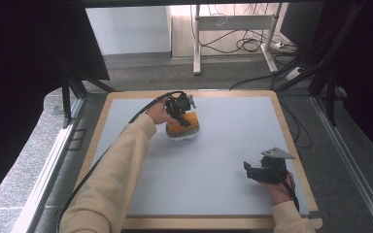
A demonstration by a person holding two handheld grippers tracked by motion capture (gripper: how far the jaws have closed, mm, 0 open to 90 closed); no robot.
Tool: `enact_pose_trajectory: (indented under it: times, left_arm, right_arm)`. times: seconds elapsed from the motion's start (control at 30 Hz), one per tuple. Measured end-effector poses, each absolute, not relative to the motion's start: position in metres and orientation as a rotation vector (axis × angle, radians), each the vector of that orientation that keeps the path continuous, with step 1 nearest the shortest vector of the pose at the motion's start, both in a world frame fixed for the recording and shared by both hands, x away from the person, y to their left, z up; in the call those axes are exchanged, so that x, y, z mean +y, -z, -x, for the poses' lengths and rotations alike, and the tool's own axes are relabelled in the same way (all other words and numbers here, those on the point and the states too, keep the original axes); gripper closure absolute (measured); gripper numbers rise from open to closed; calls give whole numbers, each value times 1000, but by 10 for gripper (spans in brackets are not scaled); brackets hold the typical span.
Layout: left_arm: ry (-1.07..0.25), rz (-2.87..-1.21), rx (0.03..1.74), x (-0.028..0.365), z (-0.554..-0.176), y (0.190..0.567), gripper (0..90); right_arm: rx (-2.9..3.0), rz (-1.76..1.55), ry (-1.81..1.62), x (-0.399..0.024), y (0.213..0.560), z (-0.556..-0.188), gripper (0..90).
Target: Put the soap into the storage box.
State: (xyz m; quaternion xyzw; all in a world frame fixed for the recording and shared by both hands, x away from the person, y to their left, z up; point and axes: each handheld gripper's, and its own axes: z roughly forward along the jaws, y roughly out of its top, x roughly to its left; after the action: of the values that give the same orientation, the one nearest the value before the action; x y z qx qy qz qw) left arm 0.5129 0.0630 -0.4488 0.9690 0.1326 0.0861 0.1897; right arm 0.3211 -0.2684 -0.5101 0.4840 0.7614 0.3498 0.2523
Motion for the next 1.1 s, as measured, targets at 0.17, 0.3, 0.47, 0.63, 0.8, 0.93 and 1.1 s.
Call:
enact_pose_trajectory:
  times: [0.17, 0.3, 0.47, 0.63, 0.8, 0.93, 1.1]
  left_arm:
    - [-315, -2657, 404, 66, -512, 439, 502]
    - [-409, -2629, 437, 70, -510, 430, 389]
    - [-433, -2584, 499, 74, -505, 415, 317]
    - [-408, -2534, 531, 78, -494, 402, 295]
    - [-373, -2484, 562, 90, -479, 395, 285]
    - [-370, -2442, 604, 104, -462, 393, 283]
    - [-379, -2380, 649, 121, -431, 392, 280]
  right_arm:
    - [2070, -1315, -952, -269, 510, -321, 130]
    - [2071, -1313, -953, -269, 510, -321, 130]
    - [2074, -1312, -950, -268, 510, -321, 130]
    - [2074, -1313, -948, -268, 510, -321, 130]
    - [2071, -1311, -949, -268, 510, -321, 130]
    - [2072, -1309, -948, -268, 510, -321, 131]
    - [2067, -1307, -951, -267, 509, -321, 130]
